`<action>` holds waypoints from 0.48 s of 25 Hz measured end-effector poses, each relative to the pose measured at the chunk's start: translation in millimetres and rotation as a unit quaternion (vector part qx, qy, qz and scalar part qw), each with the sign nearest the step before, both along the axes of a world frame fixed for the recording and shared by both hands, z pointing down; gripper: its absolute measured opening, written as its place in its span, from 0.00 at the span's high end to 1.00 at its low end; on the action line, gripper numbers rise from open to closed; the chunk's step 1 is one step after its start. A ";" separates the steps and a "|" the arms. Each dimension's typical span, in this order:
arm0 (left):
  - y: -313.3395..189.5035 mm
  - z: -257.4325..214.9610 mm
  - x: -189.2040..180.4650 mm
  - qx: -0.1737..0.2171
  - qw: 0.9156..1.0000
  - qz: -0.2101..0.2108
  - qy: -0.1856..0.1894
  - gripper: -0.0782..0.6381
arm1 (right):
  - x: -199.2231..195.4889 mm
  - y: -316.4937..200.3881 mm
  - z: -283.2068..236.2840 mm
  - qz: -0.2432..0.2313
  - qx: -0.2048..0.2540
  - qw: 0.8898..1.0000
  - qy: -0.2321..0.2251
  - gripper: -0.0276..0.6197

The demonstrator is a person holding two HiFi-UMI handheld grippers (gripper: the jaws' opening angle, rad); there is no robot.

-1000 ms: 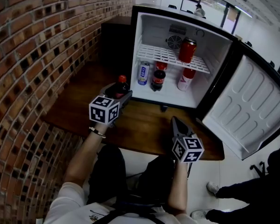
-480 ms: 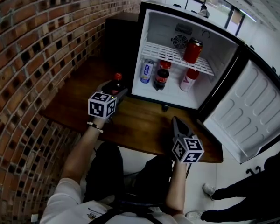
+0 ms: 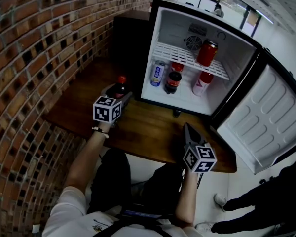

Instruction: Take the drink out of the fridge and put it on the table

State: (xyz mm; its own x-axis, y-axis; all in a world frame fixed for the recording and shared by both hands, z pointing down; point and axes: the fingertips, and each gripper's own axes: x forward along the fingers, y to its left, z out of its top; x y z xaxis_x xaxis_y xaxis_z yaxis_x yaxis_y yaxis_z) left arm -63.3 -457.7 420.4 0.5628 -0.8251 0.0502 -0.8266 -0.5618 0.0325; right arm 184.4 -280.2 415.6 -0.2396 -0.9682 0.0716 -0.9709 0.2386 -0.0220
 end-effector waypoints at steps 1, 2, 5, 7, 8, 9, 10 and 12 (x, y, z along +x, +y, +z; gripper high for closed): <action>-0.9 1.4 -0.7 0.000 1.000 -0.001 -0.001 0.46 | 0.2 -0.2 0.5 0.000 0.000 1.000 0.000 0.95; -1.7 2.9 -1.3 0.000 1.000 -0.003 -0.003 0.46 | 0.5 -0.4 0.9 0.000 -0.001 1.000 -0.001 0.95; -3.6 7.6 -2.6 0.000 1.000 -0.006 -0.006 0.46 | 1.4 -0.8 1.8 0.001 -0.002 1.000 -0.002 0.95; -3.8 10.7 -3.2 -0.001 1.000 -0.007 -0.003 0.46 | 1.0 -0.9 2.4 0.000 -0.002 1.000 -0.002 0.95; -3.7 12.0 -3.5 -0.001 1.000 -0.007 -0.003 0.46 | 0.5 -1.0 2.6 0.000 -0.002 1.000 -0.001 0.95; -3.4 12.9 -3.7 0.000 1.000 -0.007 -0.003 0.46 | 0.1 -1.1 2.7 0.000 -0.002 1.000 -0.001 0.95; -2.9 13.3 -3.6 0.003 1.000 -0.007 -0.004 0.46 | -0.2 -1.2 2.9 0.000 -0.002 1.000 -0.001 0.95; -1.5 13.4 -3.0 0.007 1.000 -0.006 -0.007 0.46 | -0.1 -1.2 3.3 0.000 -0.003 1.000 -0.002 0.95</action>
